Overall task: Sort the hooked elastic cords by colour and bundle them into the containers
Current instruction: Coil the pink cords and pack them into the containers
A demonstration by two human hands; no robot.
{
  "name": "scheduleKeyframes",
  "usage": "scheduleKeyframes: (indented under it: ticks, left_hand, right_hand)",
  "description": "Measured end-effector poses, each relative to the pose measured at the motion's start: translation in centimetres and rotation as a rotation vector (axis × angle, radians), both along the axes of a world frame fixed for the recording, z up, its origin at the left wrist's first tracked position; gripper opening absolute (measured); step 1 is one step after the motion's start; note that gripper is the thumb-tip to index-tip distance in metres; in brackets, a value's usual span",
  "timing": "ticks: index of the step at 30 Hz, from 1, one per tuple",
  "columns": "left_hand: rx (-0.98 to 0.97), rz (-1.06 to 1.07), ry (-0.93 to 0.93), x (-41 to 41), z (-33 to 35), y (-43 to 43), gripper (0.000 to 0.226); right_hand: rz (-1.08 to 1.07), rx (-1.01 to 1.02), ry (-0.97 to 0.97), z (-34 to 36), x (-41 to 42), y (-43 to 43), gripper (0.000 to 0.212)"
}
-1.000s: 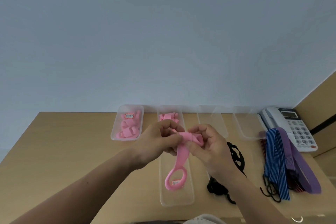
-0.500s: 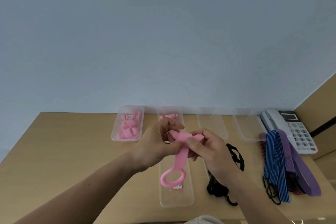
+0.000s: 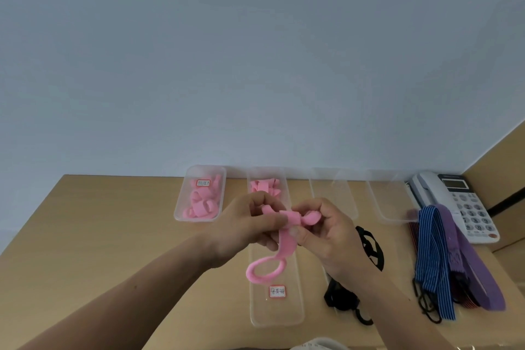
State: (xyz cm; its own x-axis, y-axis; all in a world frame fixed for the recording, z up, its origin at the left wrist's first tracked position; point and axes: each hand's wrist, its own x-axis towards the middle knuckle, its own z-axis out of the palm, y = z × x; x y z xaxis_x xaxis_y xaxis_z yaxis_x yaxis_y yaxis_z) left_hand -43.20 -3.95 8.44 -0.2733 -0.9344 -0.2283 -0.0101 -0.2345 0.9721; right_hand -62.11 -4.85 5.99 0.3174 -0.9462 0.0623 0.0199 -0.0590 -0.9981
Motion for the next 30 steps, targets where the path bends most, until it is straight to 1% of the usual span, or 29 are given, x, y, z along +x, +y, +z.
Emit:
scheduleKeyframes:
  ticks: [3,5,8,10,13,15,16,17,19,22,25,27,30]
  left_hand:
    - [-0.003,0.035,0.008,-0.2,-0.1,-0.3,0.023]
    - [-0.022,0.049,0.024,-0.2,-0.2,-0.4,0.023]
    - [-0.064,0.074,0.023,-0.3,-0.5,-0.7,0.024]
    - [-0.1,0.089,0.011,-0.4,-0.6,-0.8,0.026]
    - [-0.159,0.079,-0.009,-0.6,-0.7,-0.8,0.033]
    - [-0.183,0.078,-0.028,-0.7,-0.9,-0.7,0.037]
    - [-0.187,0.079,-0.029,-0.7,-1.1,-0.7,0.041]
    - [-0.186,0.078,-0.031,-0.6,-1.3,-0.8,0.044]
    - [-0.172,0.061,-0.047,-0.4,-1.4,-0.9,0.045]
    - [-0.137,0.017,-0.12,-0.1,-1.2,-0.9,0.029]
    - [-0.115,-0.022,-0.175,0.1,-1.1,-0.9,0.037]
    - [-0.099,-0.035,-0.189,0.1,-1.0,-0.8,0.037]
    - [-0.065,-0.043,-0.125,0.3,-0.9,-0.6,0.034]
  right_hand:
    - [-0.005,-0.011,0.004,0.1,-0.1,-0.1,0.029]
    - [-0.008,-0.009,0.002,0.2,-0.2,-0.1,0.032]
    - [0.011,0.044,-0.089,0.7,-0.3,0.0,0.036]
    - [-0.018,0.093,-0.111,0.9,-0.2,-0.2,0.038]
    - [-0.082,0.112,-0.028,0.9,-0.1,-0.6,0.033]
    - [-0.07,0.107,0.031,0.9,-0.1,-0.7,0.029]
    - [-0.064,0.099,0.033,0.8,-0.1,-0.7,0.024]
    - [-0.062,0.089,0.031,0.8,-0.1,-0.7,0.018]
    - [-0.065,0.069,0.039,0.8,-0.1,-0.7,0.015]
    - [-0.072,0.06,0.0,1.0,-0.1,-0.7,0.021]
    - [-0.049,0.047,-0.006,1.2,-0.1,-0.6,0.027]
    - [-0.037,0.043,-0.014,1.1,0.1,-0.4,0.03]
    - [-0.043,0.023,0.007,0.8,0.3,-0.2,0.031]
